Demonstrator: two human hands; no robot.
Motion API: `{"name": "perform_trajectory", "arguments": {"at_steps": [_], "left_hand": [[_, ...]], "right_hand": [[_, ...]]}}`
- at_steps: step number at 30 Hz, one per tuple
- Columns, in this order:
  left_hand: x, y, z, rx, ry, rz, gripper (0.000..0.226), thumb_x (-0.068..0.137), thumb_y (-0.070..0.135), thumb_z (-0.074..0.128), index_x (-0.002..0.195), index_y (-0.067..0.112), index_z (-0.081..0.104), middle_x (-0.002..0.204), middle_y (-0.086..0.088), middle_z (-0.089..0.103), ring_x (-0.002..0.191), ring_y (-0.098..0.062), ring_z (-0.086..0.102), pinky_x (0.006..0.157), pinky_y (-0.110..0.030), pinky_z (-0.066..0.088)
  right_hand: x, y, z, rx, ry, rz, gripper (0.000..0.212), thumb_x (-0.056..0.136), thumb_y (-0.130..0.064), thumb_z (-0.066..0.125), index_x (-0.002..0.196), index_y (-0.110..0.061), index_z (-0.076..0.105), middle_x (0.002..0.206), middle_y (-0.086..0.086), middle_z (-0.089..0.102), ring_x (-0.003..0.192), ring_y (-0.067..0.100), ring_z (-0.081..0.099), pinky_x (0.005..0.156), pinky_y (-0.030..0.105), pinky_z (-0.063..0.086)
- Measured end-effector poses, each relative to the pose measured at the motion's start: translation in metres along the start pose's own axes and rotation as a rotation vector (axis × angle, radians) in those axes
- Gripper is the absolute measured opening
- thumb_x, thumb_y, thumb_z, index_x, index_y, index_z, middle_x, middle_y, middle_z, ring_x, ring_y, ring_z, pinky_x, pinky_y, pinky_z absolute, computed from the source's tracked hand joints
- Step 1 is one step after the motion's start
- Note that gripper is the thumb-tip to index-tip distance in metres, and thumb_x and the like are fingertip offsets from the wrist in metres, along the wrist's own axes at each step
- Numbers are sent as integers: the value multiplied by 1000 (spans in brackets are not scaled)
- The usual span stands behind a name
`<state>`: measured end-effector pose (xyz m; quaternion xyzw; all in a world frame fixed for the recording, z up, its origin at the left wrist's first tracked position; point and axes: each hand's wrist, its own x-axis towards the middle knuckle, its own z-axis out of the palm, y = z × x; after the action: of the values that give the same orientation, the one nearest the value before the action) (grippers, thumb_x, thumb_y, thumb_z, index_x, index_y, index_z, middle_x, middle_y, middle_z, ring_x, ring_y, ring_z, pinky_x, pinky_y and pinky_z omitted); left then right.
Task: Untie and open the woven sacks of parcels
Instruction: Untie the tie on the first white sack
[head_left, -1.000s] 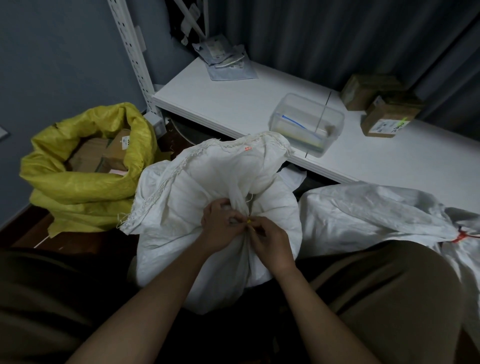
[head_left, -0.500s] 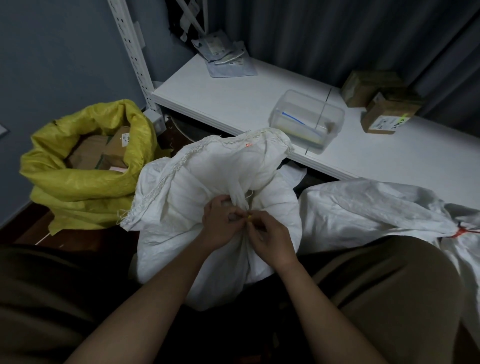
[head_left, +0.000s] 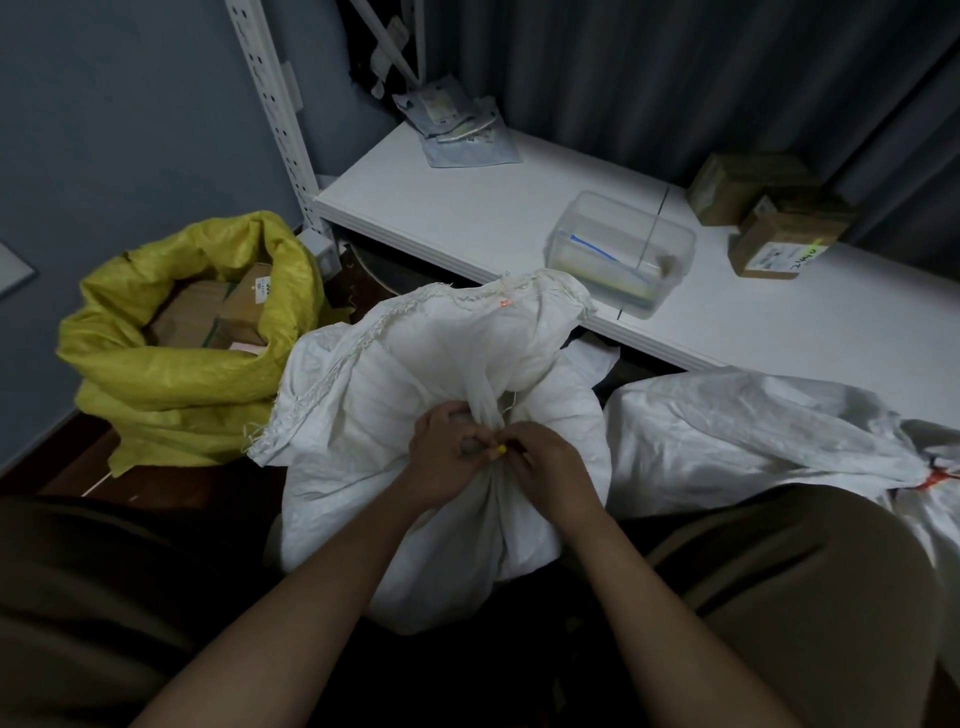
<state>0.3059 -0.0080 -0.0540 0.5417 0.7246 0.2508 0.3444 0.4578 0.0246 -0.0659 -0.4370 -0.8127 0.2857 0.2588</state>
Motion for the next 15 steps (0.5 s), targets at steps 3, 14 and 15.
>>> {"name": "perform_trajectory", "arguments": {"at_steps": [3, 14, 15], "left_hand": [[-3, -3, -6, 28, 42, 16, 9, 76, 35, 75, 80, 40, 69, 136, 7, 44, 131, -19, 31, 107, -26, 18], [-37, 12, -42, -226, 168, 181, 6, 85, 22, 58, 84, 18, 62, 83, 3, 63, 78, -9, 60, 75, -22, 45], [-40, 19, -48, -242, 185, 194, 4, 88, 12, 59, 87, 13, 63, 84, 3, 63, 78, -6, 59, 74, -19, 45]], "right_hand": [[23, 15, -7, 46, 146, 267, 12, 86, -8, 64, 95, -6, 71, 93, 9, 71, 86, 20, 64, 79, 18, 44], [20, -52, -18, 224, -224, 60, 21, 80, 6, 62, 94, -7, 72, 86, 1, 67, 74, 1, 56, 69, 7, 39], [16, -57, -16, 279, -258, 68, 20, 81, 5, 64, 92, -10, 71, 82, -3, 65, 71, -2, 57, 68, 10, 41]]}}
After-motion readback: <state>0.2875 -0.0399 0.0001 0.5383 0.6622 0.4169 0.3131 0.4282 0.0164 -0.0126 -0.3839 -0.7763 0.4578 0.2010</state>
